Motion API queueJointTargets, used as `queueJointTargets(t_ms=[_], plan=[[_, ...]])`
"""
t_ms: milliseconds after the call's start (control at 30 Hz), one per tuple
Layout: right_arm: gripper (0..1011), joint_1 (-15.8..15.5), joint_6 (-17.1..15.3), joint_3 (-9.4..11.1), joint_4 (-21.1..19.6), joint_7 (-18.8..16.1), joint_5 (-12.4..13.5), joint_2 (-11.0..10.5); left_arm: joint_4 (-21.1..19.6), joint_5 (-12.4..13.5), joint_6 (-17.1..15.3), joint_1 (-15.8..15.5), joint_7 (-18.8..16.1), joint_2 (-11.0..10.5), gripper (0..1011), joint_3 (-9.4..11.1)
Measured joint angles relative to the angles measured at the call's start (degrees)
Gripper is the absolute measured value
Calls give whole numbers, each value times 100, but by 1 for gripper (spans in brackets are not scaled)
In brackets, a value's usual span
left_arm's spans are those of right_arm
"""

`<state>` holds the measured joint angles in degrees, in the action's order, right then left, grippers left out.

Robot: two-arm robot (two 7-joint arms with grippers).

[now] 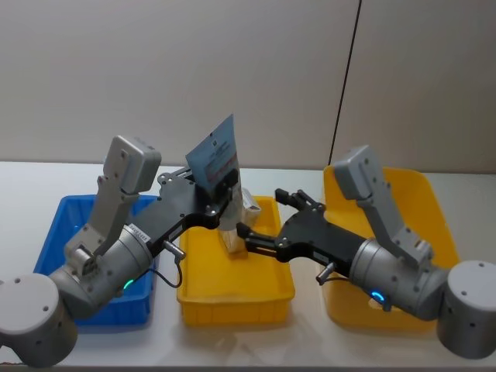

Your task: Bimanual collaborative sorting of washing and personal care products

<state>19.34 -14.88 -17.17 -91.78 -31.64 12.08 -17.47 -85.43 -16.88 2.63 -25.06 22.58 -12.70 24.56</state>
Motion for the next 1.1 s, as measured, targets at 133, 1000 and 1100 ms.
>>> queueJointTargets(t_ms=[133, 1000, 1100], plan=[[1003, 129, 27, -113, 106, -119, -5, -28, 0, 0, 0, 0, 0, 0, 285, 0], [1004, 773, 283, -622, 718, -127, -361, -13, 0, 1, 1, 0, 0, -1, 285, 0], [1004, 857, 308, -683, 799, -188, -372, -20, 0, 1, 0, 0, 0, -1, 285, 0]])
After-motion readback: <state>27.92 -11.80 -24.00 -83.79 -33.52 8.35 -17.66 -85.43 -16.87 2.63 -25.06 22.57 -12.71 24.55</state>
